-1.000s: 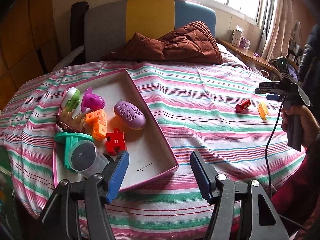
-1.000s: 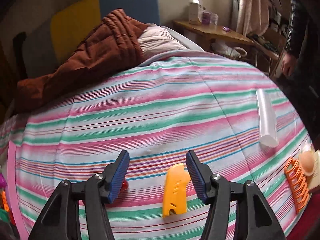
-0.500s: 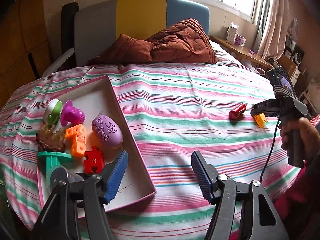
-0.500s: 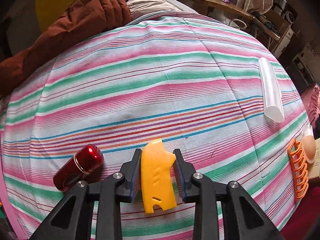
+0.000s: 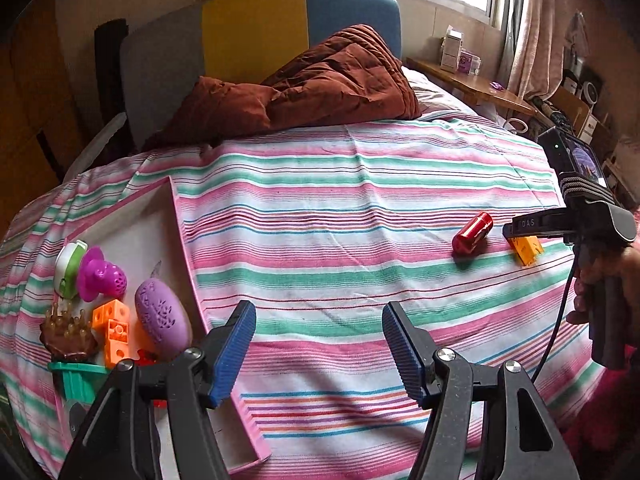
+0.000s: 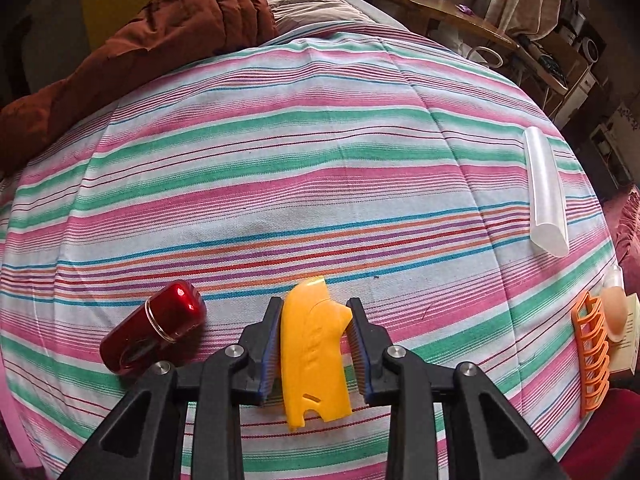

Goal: Organize rigid objects
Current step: 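Move the right tool to the yellow piece and close on it, then grasp the red cylinder with the left tool while the right tool holds the yellow piece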

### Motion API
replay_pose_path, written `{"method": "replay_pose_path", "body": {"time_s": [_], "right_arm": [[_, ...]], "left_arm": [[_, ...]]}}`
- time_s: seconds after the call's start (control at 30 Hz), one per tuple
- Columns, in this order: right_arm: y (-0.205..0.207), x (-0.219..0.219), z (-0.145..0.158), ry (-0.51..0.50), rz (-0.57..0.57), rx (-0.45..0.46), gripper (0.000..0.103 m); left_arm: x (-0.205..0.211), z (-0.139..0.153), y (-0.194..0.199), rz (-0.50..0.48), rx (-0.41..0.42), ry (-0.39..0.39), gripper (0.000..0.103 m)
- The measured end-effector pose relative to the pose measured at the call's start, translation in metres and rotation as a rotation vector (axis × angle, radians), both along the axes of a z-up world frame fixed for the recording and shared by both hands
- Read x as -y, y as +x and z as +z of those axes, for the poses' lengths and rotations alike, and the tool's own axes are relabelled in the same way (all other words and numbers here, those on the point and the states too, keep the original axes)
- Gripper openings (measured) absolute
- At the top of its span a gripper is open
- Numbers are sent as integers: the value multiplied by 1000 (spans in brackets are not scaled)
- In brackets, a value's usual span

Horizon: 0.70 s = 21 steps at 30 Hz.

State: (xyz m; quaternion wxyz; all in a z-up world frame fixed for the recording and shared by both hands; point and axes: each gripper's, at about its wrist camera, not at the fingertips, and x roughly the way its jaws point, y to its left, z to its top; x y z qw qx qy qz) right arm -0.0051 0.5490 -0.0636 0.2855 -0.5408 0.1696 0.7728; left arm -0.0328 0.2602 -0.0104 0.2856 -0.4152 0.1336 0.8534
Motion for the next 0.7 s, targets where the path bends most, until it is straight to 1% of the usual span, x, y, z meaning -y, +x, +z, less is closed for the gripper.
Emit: {"method": "replay_pose_path", "body": {"time_s": [0.1,0.23,0.3,0.43,0.63,0.7], "right_arm": [[1,-3,1,-21,-12,-7,31],[0,-13,-1,-38,-24,-10,31],[3,-17,0,-61,-44,-24,31],[7,-27,0,-91,-79,-45,30],[10,-36,0,-109,-116,-53,30],[9,-37,0,-104,-114,-49,30]], "left_arm": [[-14,-4,-4,-17,10,-6,66],[-33,-14,-12,-50,54,-13,66],[-46,-18,-15,-81,62,-13,66],[-76,-23,-21,-178,63,-10,66],[-127,-28,-16,-365,32,-11,66],[-144,-31,-11,-413,8,-25,66]]}}
